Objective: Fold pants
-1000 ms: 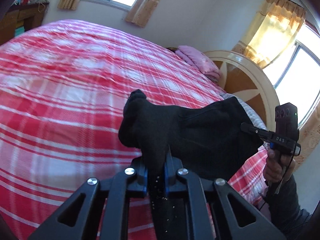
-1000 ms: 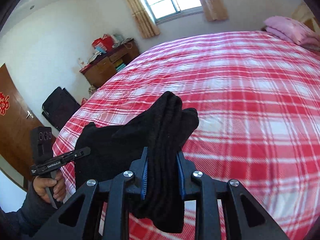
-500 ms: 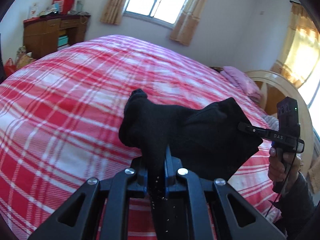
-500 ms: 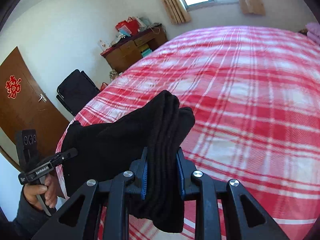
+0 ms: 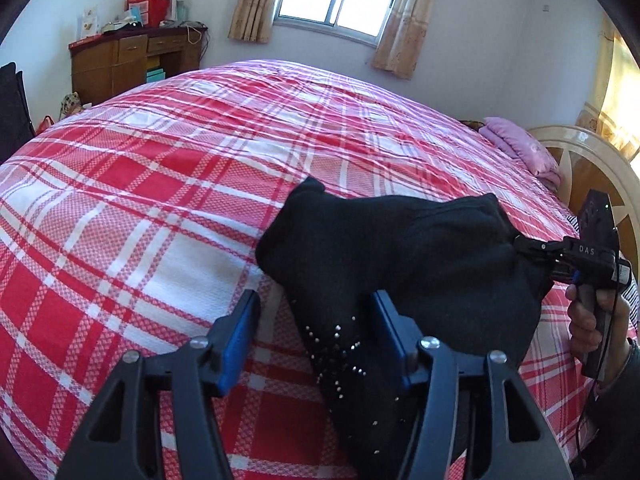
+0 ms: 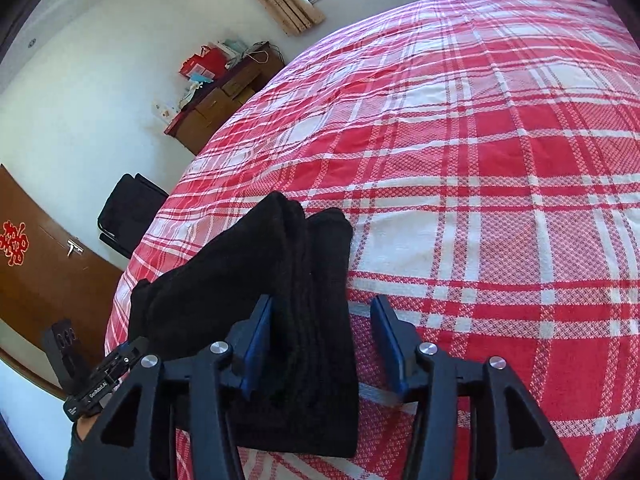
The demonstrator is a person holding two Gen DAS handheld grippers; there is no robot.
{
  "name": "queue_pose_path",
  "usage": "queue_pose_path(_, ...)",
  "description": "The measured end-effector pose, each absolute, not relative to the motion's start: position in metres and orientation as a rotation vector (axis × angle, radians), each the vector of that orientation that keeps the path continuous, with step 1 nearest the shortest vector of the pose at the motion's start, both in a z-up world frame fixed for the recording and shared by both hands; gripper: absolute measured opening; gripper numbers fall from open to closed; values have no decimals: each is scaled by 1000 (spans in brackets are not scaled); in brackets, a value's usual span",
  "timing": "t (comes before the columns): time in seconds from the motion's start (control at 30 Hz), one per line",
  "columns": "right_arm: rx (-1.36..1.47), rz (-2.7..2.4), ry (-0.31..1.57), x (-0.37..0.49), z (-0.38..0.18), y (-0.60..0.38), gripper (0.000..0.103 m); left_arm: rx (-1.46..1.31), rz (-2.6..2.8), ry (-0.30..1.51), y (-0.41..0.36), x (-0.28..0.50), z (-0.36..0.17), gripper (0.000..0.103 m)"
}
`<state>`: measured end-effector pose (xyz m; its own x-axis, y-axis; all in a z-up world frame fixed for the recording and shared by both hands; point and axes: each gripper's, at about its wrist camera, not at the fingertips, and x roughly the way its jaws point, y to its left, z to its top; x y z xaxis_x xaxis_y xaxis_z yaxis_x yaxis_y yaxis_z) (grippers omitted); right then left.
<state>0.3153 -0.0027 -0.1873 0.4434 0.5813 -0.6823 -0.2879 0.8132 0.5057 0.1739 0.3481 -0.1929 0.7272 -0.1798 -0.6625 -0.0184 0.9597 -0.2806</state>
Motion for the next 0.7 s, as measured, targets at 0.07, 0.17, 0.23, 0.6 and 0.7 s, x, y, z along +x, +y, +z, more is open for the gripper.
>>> queue_pose_path(0.07, 331, 542, 954, 311, -186, -5, 55, -253, -73, 753, 347, 172, -190, 66)
queue_pose_path(0.17, 321, 502, 917, 304, -181, -12, 64, -208, -28, 757, 346, 163, -188, 77)
queue_pose_path(0.23, 349, 496, 904, 300, -180, -24, 65, -181, 15, 765, 346, 158, -187, 86)
queue_pose_path(0.6, 571, 353, 827, 275, -173, -107, 66, -142, 168, 772, 332, 142, -163, 88)
queue_pose_path(0.7, 556, 345, 824, 264, -166, -105, 67, -127, 154, 726, 316, 133, -145, 88)
